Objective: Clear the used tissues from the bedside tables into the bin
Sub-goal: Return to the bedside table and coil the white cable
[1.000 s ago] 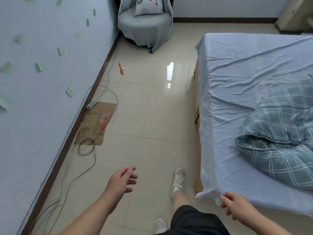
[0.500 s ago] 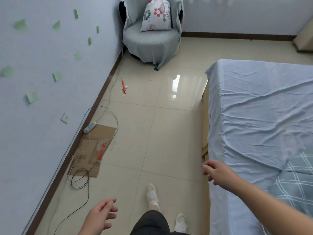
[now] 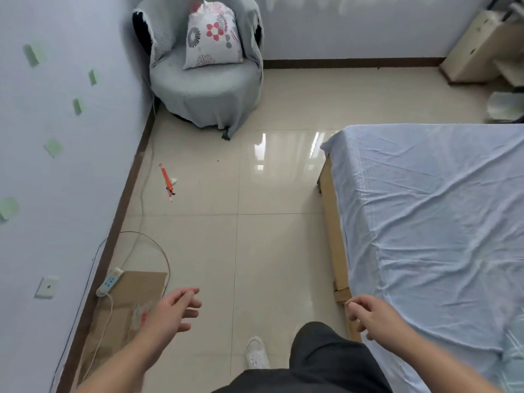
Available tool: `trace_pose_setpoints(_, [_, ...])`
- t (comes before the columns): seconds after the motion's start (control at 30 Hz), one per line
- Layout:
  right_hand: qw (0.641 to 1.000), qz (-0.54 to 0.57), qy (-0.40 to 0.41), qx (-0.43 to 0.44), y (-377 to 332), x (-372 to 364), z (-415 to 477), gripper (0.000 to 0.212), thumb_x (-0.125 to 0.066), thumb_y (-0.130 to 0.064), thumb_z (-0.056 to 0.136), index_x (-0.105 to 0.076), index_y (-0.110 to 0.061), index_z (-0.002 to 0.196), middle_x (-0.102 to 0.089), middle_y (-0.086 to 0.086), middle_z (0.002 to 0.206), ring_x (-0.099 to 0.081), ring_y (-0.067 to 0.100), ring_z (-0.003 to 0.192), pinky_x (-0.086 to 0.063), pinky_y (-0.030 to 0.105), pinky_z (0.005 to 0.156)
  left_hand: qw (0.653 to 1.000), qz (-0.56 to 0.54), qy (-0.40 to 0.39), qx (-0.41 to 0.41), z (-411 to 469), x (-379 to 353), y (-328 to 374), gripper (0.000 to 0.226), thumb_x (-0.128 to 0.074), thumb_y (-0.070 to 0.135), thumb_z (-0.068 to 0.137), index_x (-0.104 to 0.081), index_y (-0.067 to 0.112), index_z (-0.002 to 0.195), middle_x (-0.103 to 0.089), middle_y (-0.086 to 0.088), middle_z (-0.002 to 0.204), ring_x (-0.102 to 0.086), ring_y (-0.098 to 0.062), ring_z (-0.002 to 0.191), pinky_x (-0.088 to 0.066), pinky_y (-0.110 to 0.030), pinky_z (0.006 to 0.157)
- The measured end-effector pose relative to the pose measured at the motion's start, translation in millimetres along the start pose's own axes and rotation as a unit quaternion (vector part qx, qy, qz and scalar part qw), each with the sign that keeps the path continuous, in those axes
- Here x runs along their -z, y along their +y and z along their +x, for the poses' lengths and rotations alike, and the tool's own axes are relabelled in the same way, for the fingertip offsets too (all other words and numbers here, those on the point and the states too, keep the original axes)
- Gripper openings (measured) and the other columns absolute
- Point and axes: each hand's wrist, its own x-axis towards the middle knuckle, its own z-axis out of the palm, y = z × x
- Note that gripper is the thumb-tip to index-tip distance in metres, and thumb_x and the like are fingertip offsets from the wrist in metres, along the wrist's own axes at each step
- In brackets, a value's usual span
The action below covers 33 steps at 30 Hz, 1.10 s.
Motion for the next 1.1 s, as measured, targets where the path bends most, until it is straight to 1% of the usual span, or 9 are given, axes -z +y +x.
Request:
trace_pose_setpoints(0.17, [0.999,0.019,0.007,-0.042,-31.6,33.1,74.3,0.017,-0.054,-0.030,0.105,-0.070,-0.024,0.105,-0.075,-0.001,0.090,-0.071,0.016,0.075,-0.052,0.025,0.062,0.999,0.004,-0.006,-0.046,92.3,-12.3,126.7,0.022,-0.056,0.030,0.109,-0.078,0.031,0.109,-0.082,-0.001,0.097,-0.077,-0.023,0.090,-0.059,-0.034,0.067])
trace_pose_setpoints(0.33, [0.999,0.022,0.012,-0.034,-87.8,84.0,175.8,0.014,-0.055,-0.032,0.105,-0.069,-0.027,0.103,-0.076,-0.003,0.090,-0.072,0.015,0.076,-0.052,0.024,0.062,0.997,0.022,-0.002,-0.073,164.9,-46.0,227.6,0.023,-0.053,0.030,0.110,-0.075,0.030,0.112,-0.080,-0.001,0.100,-0.076,-0.023,0.095,-0.060,-0.036,0.072])
trace_pose_setpoints(0.47, [1.000,0.004,0.009,-0.001,-162.6,143.8,246.5,0.016,-0.053,-0.036,0.105,-0.068,-0.031,0.101,-0.075,-0.006,0.091,-0.072,0.013,0.078,-0.061,0.032,0.071,0.998,0.030,-0.007,-0.055,200.4,-60.2,279.7,0.022,-0.054,0.028,0.109,-0.076,0.031,0.110,-0.081,-0.002,0.098,-0.076,-0.023,0.093,-0.059,-0.035,0.071])
trace_pose_setpoints(0.63, [0.996,0.021,0.050,0.064,-277.1,225.0,322.6,0.017,-0.055,-0.032,0.104,-0.069,-0.029,0.096,-0.076,-0.006,0.090,-0.074,0.014,0.076,-0.061,0.043,0.077,0.999,0.051,0.007,-0.019,254.0,-53.2,318.1,0.020,-0.056,0.022,0.108,-0.075,0.027,0.109,-0.079,-0.005,0.099,-0.073,-0.025,0.090,-0.054,-0.035,0.069])
trace_pose_setpoints(0.7, [0.994,0.042,0.065,0.082,-316.0,246.7,353.2,0.016,-0.056,-0.031,0.104,-0.070,-0.027,0.099,-0.076,-0.005,0.091,-0.074,0.016,0.077,-0.061,0.041,0.073,0.998,0.054,0.013,-0.002,285.8,-47.1,333.6,0.019,-0.057,0.020,0.108,-0.076,0.023,0.108,-0.078,-0.006,0.096,-0.071,-0.025,0.084,-0.051,-0.034,0.067])
trace_pose_setpoints(0.77, [0.991,0.066,0.074,0.087,-348.4,261.1,382.2,0.016,-0.056,-0.029,0.105,-0.071,-0.026,0.101,-0.076,-0.004,0.092,-0.073,0.017,0.078,-0.058,0.033,0.065,0.998,0.056,0.015,0.010,324.0,-40.2,353.5,0.019,-0.058,0.018,0.107,-0.077,0.021,0.107,-0.078,-0.008,0.094,-0.069,-0.025,0.081,-0.050,-0.033,0.066])
trace_pose_setpoints(0.83, [0.990,0.077,0.084,0.078,-373.5,272.3,410.8,0.016,-0.056,-0.027,0.105,-0.071,-0.024,0.100,-0.076,-0.002,0.091,-0.072,0.018,0.078,-0.057,0.031,0.063,0.998,0.061,0.008,0.013,366.2,-33.5,380.4,0.018,-0.059,0.019,0.107,-0.077,0.021,0.107,-0.079,-0.008,0.096,-0.069,-0.026,0.083,-0.051,-0.034,0.067])
trace_pose_setpoints(0.93, [0.991,0.083,0.096,0.039,-398.8,286.1,445.5,0.019,-0.057,-0.024,0.104,-0.073,-0.022,0.096,-0.077,0.002,0.089,-0.072,0.021,0.078,-0.058,0.037,0.066,0.997,0.080,-0.012,0.003,429.1,-25.1,439.5,0.018,-0.058,0.020,0.107,-0.076,0.023,0.107,-0.078,-0.008,0.098,-0.070,-0.026,0.086,-0.051,-0.034,0.068])
trace_pose_setpoints(1.1, [0.990,0.093,0.108,-0.023,-409.1,309.4,482.3,0.020,-0.055,-0.025,0.105,-0.073,-0.022,0.096,-0.076,0.001,0.090,-0.073,0.023,0.081,-0.061,0.039,0.071,0.990,0.124,-0.050,-0.041,515.1,-23.3,574.7,0.020,-0.055,0.024,0.109,-0.075,0.027,0.111,-0.079,-0.004,0.102,-0.072,-0.024,0.093,-0.055,-0.034,0.070])
